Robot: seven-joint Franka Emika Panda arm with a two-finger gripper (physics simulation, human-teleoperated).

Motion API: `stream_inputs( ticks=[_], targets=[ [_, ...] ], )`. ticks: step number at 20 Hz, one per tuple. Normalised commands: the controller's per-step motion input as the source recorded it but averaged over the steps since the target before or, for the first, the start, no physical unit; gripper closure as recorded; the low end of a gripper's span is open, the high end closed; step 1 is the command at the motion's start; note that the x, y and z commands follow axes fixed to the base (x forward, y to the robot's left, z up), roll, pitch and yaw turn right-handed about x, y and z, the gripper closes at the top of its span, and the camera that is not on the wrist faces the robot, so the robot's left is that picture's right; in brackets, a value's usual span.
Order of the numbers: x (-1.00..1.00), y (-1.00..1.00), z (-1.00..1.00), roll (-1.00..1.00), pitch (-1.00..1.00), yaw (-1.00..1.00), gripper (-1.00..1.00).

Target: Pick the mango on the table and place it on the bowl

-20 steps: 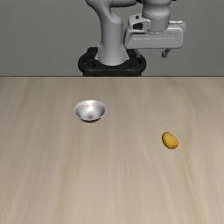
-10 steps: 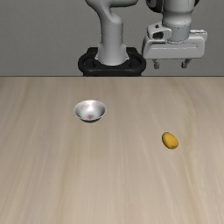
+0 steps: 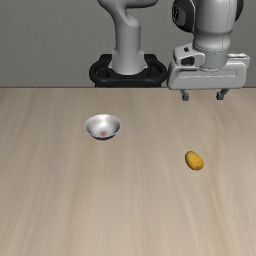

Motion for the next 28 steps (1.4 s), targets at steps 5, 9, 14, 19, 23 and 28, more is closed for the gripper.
stream_inputs(
  ticks=[5,9,14,19,23,28],
  targets=[
    [0.20,0.00,-0.80,0.00,0.00,0.00,-1.00],
    [0.00,0.00,-1.00,0.00,0.00,0.00,-1.00],
    [0.00,0.00,-1.00,0.00,0.00,0.00,-1.00],
    [0.00,0.00,-1.00,0.00,0.00,0.00,-1.00],
    [0.00,0.00,0.00,0.00,0.00,0.00,1.00],
    [0.00,0.00,0.00,0.00,0.00,0.00,1.00]
  ],
)
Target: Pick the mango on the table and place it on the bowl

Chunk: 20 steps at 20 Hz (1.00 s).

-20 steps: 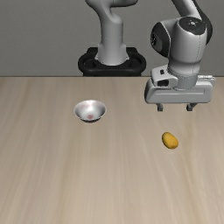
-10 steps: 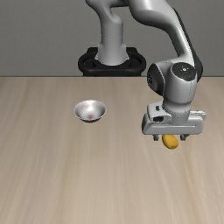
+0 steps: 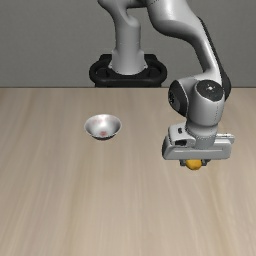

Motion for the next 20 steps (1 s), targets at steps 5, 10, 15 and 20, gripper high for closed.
stream_inputs(
  ticks=[5,10,15,20],
  targets=[
    [0.00,0.00,0.40,0.00,0.00,0.00,1.00],
    [0.00,0.00,1.00,0.00,0.00,0.00,1.00],
    [0.00,-0.40,0.60,0.00,0.00,0.00,1.00],
    [0.00,-1.00,0.00,0.00,0.00,0.00,1.00]
  ],
)
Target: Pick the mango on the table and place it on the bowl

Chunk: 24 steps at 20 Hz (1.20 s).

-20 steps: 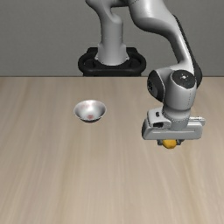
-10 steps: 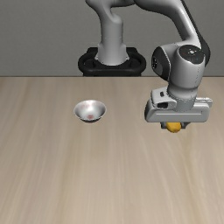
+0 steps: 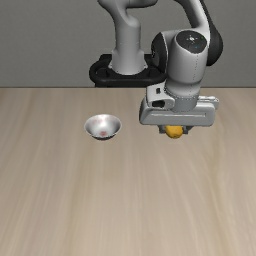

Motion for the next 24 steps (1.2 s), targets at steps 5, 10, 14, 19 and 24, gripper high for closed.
stream_inputs(
  ticks=[5,10,14,19,24],
  targets=[
    [0.00,-1.00,0.00,0.00,0.00,0.00,1.00],
    [0.00,-1.00,0.00,0.00,0.00,0.00,1.00],
    [0.00,-1.00,0.00,0.00,0.00,0.00,1.00],
    [-0.60,-0.40,0.00,0.00,0.00,0.00,1.00],
    [-1.00,0.00,0.00,0.00,0.00,0.00,1.00]
  ],
)
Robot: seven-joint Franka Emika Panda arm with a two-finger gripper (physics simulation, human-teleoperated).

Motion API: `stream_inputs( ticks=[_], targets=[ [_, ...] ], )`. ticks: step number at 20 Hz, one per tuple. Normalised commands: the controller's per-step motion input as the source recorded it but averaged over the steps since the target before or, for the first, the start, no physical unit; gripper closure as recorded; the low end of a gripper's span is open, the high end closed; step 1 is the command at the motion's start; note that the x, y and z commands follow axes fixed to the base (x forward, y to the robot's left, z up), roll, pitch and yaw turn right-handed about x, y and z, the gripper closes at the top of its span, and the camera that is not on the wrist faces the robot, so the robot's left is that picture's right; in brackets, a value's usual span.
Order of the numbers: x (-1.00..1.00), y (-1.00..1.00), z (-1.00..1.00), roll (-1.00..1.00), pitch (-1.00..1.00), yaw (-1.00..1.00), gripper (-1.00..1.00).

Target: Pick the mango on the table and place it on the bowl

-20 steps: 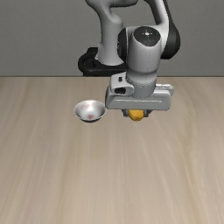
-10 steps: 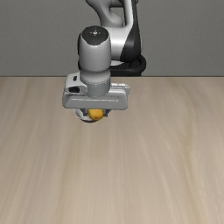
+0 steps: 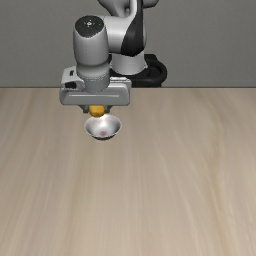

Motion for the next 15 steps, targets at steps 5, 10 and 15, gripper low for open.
stream_inputs(
  ticks=[5,10,15],
  targets=[
    [-0.40,0.00,0.00,0.00,0.00,0.00,-1.00],
    [0.00,0.00,0.00,0.00,0.00,0.00,-1.00],
    [0.00,0.00,0.00,0.00,0.00,0.00,-1.00]
  ],
)
